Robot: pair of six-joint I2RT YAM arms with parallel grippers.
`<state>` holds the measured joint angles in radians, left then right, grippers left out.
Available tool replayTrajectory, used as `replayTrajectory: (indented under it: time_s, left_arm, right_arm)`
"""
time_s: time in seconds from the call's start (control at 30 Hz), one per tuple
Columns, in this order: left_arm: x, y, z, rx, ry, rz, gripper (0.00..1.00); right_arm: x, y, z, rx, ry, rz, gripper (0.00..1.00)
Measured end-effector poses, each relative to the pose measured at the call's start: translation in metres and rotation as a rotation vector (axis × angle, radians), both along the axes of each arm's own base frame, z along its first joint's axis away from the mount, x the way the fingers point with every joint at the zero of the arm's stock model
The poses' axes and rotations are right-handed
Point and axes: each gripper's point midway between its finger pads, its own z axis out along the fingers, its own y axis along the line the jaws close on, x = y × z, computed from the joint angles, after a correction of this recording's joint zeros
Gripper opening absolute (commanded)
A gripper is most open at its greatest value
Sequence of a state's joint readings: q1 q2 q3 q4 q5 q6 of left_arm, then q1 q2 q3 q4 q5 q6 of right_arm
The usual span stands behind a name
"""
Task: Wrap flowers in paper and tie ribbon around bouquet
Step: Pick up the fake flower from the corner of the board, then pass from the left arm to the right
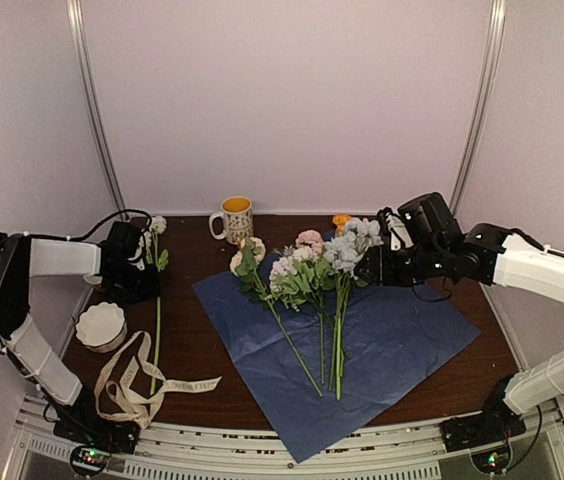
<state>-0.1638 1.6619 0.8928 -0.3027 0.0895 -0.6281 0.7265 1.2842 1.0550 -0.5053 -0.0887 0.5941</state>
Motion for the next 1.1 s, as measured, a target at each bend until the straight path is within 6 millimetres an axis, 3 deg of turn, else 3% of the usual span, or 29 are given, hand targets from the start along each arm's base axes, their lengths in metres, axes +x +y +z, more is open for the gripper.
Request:
replayTrajectory:
  time_s: [0.1,0.23,0.3,0.4,0.47,0.6,0.7,0.83,0.97,1.1]
  left_arm:
    - [0.002,-0.002,0.053,-0.006,-0.138,-0.010,0.00]
    - [-0.002,-0.016,0.179,0.035,-0.529,-0.072,0.00]
    - [-0.018,-0.033,0.233,0.055,-0.710,-0.125,0.00]
    - [-0.061,-0.060,0.314,0.009,-1.002,-0.227,0.00]
    - [-0.086,-0.060,0.348,-0.033,-1.141,-0.243,0.00]
    - [-0.119,-0.057,0.389,-0.089,-1.317,-0.266,0.00]
    - [-0.139,-0.073,0.401,-0.130,-1.377,-0.359,0.00]
    - [-0.153,-0.097,0.407,-0.211,-1.387,-0.478,0.00]
    - [-0.161,-0.134,0.413,-0.428,-1.378,-0.588,0.00]
    - [-0.180,-0.190,0.408,-0.618,-1.322,-0.750,0.00]
  right_arm:
    - [-0.004,0.002,0.007,0.013,-0.015,0.010,0.50]
    - [-0.013,0.011,0.028,0.057,-0.071,0.055,0.50]
    - [-0.020,0.019,0.041,0.089,-0.108,0.092,0.50]
    - [-0.037,0.041,0.069,0.154,-0.197,0.198,0.51]
    - [-0.053,0.059,0.086,0.196,-0.250,0.288,0.51]
    - [-0.089,0.101,0.122,0.267,-0.353,0.487,0.52]
    - [-0.113,0.132,0.154,0.319,-0.438,0.613,0.53]
    - [-0.131,0.163,0.183,0.370,-0.507,0.714,0.54]
    - [-0.133,0.191,0.200,0.405,-0.542,0.749,0.56]
    - [-0.126,0.214,0.203,0.416,-0.547,0.752,0.58]
